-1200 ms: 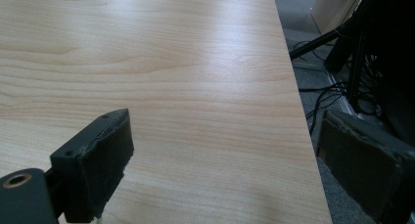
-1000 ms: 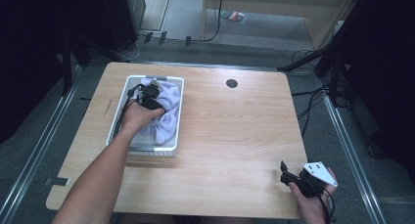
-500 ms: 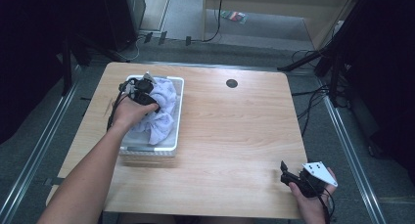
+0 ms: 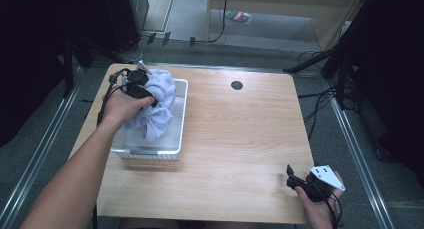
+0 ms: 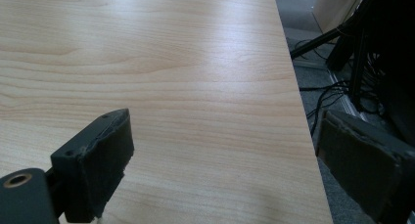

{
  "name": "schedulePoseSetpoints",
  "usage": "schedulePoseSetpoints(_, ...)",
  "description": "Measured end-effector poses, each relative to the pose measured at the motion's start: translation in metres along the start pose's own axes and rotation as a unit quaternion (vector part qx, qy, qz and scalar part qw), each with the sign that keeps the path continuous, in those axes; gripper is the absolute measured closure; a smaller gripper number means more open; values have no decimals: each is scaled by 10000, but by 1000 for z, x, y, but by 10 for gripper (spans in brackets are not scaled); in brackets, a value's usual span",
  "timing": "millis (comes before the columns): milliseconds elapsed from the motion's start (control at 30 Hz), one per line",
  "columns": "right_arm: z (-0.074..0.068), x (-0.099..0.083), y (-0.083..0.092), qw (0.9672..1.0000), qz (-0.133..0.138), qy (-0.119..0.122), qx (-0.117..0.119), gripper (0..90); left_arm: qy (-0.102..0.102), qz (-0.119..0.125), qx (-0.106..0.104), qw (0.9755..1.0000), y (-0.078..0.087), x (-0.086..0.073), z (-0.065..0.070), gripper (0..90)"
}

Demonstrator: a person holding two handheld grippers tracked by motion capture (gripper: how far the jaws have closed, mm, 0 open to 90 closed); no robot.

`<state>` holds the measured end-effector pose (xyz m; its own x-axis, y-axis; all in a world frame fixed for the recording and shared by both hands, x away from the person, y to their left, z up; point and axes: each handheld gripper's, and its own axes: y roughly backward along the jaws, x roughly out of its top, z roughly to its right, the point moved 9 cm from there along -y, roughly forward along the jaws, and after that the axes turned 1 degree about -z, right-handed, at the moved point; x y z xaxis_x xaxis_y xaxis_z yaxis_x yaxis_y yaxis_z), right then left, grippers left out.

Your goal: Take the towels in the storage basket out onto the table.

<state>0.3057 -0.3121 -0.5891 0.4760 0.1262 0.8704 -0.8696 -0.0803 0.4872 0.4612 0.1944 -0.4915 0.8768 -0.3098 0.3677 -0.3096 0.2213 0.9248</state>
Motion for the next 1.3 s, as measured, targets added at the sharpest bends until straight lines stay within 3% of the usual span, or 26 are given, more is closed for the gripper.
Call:
schedulePoseSetpoints(300, 0, 0, 0, 10000, -11, -13, -11, 73, -96, 174, 45, 9998, 35, 12, 14, 609)
schedulePoseSetpoints(600, 0, 0, -1, 10000, -29, 0, -15, 74, -358, 280, 105, 9989, 61, 29, 35, 606)
schedulePoseSetpoints(733, 0, 0, -1, 10000, -33, 21, -10, 74, -455, 350, 79, 9983, 66, 37, 48, 605)
schedulePoseSetpoints(867, 0, 0, -1, 10000, -37, 7, -16, 74, -678, 344, 51, 9971, 68, 44, 64, 605)
schedulePoseSetpoints(1300, -1, 0, -1, 10000, -45, 32, -10, 75, -1124, 432, -57, 9927, 63, 64, 117, 602)
